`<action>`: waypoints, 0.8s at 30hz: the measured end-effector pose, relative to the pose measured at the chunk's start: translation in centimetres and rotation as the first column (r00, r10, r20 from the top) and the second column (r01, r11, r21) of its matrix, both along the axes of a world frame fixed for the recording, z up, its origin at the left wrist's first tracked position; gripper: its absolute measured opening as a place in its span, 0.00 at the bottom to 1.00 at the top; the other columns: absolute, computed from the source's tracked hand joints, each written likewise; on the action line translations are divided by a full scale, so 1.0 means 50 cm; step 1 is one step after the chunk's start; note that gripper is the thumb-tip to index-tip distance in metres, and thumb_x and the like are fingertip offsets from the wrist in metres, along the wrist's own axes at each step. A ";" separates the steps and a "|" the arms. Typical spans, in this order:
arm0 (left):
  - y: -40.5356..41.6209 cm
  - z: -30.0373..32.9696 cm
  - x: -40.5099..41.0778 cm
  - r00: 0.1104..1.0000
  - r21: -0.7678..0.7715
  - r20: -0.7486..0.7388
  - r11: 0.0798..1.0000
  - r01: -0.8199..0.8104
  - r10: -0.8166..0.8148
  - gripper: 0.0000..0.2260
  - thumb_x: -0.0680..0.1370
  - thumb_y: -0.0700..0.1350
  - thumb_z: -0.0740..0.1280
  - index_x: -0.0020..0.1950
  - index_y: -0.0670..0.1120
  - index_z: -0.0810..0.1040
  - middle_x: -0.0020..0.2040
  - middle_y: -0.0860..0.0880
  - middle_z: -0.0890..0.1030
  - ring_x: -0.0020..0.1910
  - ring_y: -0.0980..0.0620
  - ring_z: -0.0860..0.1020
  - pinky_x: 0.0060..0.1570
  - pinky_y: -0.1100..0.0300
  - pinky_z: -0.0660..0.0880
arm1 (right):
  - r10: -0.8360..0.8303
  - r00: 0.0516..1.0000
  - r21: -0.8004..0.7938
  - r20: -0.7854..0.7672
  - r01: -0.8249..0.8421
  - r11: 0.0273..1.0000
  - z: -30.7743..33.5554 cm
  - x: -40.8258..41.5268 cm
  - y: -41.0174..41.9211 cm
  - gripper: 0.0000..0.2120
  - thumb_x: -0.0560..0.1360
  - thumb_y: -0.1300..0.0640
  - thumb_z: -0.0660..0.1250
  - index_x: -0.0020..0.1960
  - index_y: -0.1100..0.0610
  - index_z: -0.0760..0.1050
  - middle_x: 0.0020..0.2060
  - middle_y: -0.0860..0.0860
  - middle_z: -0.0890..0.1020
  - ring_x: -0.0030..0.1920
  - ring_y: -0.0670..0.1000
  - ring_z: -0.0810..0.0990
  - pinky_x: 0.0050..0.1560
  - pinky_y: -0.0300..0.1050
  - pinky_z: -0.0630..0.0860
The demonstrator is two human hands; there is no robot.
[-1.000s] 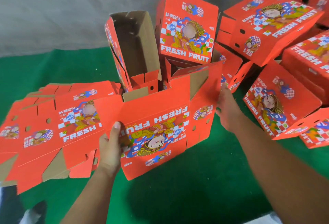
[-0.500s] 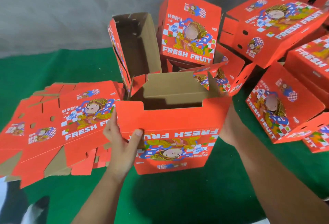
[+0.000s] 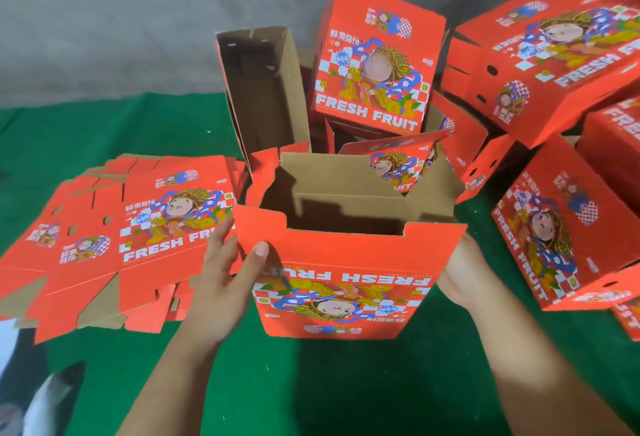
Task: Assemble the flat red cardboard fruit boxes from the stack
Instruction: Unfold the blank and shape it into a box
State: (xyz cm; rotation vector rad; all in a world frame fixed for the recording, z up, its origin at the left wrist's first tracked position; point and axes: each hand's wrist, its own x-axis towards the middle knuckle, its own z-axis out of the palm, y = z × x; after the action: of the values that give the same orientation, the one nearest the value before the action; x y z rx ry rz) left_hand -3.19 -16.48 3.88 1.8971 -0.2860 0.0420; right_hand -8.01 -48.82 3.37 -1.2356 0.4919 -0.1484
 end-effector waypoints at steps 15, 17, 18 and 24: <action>-0.049 -0.008 0.006 0.910 0.306 0.227 0.862 -0.405 0.347 0.32 0.78 0.40 0.73 0.81 0.48 0.66 0.55 0.42 0.70 0.57 0.42 0.68 0.60 0.53 0.63 | -0.089 0.974 -0.374 0.208 0.164 0.913 -0.010 -0.026 0.018 0.24 0.83 0.45 0.59 0.78 0.43 0.68 0.70 0.36 0.77 0.71 0.38 0.73 0.71 0.42 0.68; -0.044 -0.007 0.011 0.886 0.323 0.346 0.848 -0.421 0.308 0.33 0.75 0.35 0.73 0.78 0.49 0.66 0.56 0.42 0.73 0.55 0.39 0.70 0.57 0.47 0.65 | -0.045 0.966 -0.474 0.256 0.166 0.865 -0.004 -0.029 0.028 0.23 0.85 0.53 0.58 0.79 0.44 0.67 0.70 0.37 0.77 0.71 0.38 0.73 0.69 0.35 0.68; -0.043 -0.009 0.011 0.877 0.306 0.390 0.858 -0.411 0.281 0.31 0.74 0.33 0.71 0.74 0.50 0.67 0.55 0.44 0.74 0.54 0.38 0.72 0.55 0.45 0.66 | -0.011 0.967 -0.545 0.254 0.152 0.824 -0.002 -0.029 0.032 0.24 0.85 0.58 0.58 0.79 0.46 0.66 0.71 0.39 0.76 0.72 0.39 0.72 0.70 0.33 0.67; -0.031 -0.023 0.018 0.928 0.282 0.357 0.934 -0.220 0.111 0.25 0.75 0.34 0.62 0.70 0.52 0.72 0.50 0.48 0.71 0.48 0.41 0.75 0.48 0.38 0.76 | 0.148 0.985 -0.849 0.091 -0.001 0.528 -0.005 -0.027 0.036 0.32 0.83 0.64 0.61 0.81 0.40 0.62 0.80 0.43 0.62 0.74 0.43 0.62 0.70 0.24 0.48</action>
State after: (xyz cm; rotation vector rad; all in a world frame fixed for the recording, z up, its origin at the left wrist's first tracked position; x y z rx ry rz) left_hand -2.27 -18.04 2.74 2.2310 -0.3779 0.4654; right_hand -9.36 -47.02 3.14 -2.2069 0.2026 -0.4510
